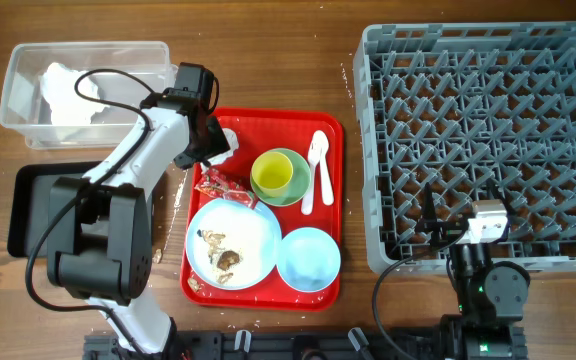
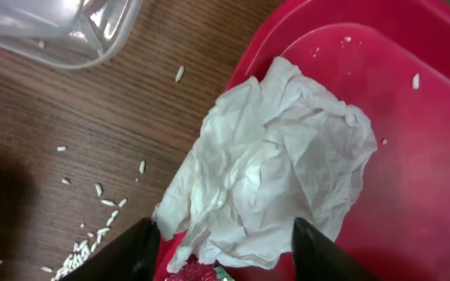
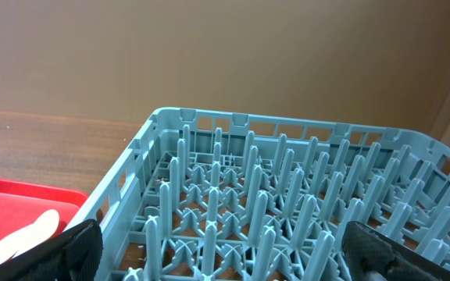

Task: Sort waste into correct bins and load items into the dishwasher rack
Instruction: 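Return the left gripper to the tray and grasp the remaining tissue, then drop the second tissue into the clear plastic bin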

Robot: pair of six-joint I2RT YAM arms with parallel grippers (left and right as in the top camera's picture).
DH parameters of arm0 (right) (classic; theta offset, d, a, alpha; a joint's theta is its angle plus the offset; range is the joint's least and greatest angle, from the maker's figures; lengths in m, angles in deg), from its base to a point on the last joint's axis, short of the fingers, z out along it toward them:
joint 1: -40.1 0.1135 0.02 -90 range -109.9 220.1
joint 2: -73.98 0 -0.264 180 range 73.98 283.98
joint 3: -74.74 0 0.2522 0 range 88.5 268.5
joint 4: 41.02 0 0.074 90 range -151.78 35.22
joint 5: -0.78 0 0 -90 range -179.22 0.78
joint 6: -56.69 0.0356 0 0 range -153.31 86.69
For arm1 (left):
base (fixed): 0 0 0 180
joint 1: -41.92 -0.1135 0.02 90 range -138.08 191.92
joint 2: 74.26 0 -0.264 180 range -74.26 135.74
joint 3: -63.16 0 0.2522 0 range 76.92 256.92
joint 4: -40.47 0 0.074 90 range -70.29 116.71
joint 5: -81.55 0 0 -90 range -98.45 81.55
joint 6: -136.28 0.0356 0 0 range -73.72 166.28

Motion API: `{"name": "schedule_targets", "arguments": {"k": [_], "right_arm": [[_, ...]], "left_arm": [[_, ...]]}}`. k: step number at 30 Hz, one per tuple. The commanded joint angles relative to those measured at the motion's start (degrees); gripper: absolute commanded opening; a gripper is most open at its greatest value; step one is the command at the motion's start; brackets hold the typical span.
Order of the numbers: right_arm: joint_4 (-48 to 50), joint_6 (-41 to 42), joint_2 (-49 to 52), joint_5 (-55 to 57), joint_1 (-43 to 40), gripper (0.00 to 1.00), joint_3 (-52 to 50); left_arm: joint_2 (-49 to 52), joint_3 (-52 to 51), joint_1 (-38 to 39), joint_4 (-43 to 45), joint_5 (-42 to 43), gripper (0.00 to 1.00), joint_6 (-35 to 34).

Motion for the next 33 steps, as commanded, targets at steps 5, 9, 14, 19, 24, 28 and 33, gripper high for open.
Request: {"name": "schedule_targets", "arguments": {"k": [5,9,14,19,24,28,33], "right_arm": [[0.2,-0.5,-0.3,0.7,-0.3,1.0,0.0],[0.2,-0.5,-0.3,0.7,-0.3,1.0,0.0],[0.2,-0.5,-0.3,0.7,-0.3,1.0,0.0],[0.2,-0.5,-0.3,0.7,-0.3,1.0,0.0],[0.2,-0.5,-0.3,0.7,-0.3,1.0,0.0],[0.2,-0.5,-0.3,0.7,-0.3,1.0,0.0],[0.2,-0.5,-0.3,0.7,-0.3,1.0,0.0]], "left_arm": [[1.4,0.1,1.7,1.3,-1.0,0.46,0.1],[2.1,0.0,2.1,2.2,-1.0,0.48,0.1],[4.2,0.0,2.1,2.9,-1.0,0.44,0.1],[5.4,0.0,2.1,4.2,-1.0,0.21,0.1],[4.2,0.5,2.1,3.8,-1.0,0.04,0.1],[-0.7,1.6,2.1,3.1,-1.0,0.04,0.1],[-10.0,1.8,1.6,5.6,-4.6,0.04,0.1]]}}
